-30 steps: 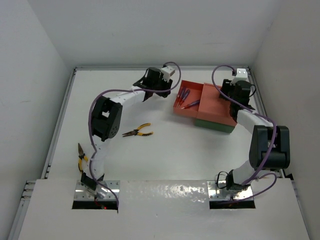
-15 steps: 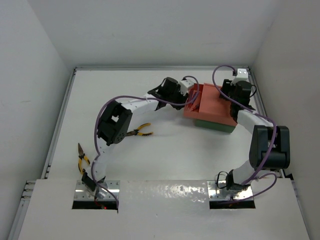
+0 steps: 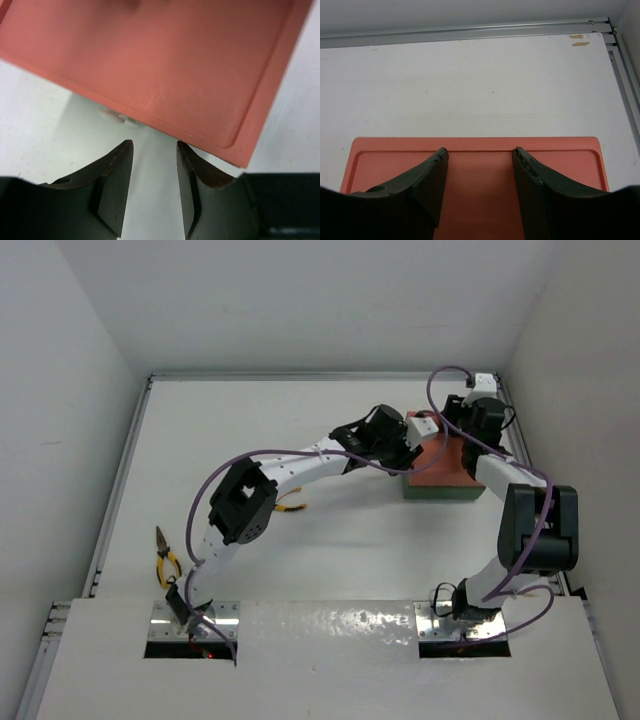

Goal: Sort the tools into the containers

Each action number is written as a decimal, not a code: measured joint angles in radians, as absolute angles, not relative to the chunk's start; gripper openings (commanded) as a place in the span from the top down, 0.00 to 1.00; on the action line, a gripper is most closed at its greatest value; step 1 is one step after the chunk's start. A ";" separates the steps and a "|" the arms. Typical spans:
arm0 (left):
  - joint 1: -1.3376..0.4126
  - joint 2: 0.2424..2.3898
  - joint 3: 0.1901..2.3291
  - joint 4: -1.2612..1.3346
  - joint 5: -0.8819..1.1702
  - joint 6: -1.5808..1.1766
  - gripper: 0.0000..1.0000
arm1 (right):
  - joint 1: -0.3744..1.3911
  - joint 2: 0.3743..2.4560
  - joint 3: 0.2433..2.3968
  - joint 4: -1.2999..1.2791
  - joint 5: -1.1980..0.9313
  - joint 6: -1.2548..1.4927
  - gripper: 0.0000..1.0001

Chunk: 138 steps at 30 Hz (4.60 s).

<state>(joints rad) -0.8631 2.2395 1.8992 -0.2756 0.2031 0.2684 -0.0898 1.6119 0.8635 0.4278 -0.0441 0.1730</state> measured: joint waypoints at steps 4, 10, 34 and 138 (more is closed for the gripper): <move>-0.892 2.259 1.945 -0.300 0.217 0.260 0.61 | -0.100 1.629 0.901 0.389 -0.075 0.174 0.46; -0.892 2.257 1.935 -0.303 0.222 0.260 0.59 | -0.104 1.628 0.926 0.340 -0.102 0.173 0.45; -0.736 2.366 1.781 0.008 0.524 0.700 0.29 | -0.110 1.545 0.903 0.215 -0.189 0.150 0.41; 0.494 1.458 1.079 -0.669 0.032 0.623 0.32 | -0.155 1.538 0.900 0.192 -0.211 0.140 0.36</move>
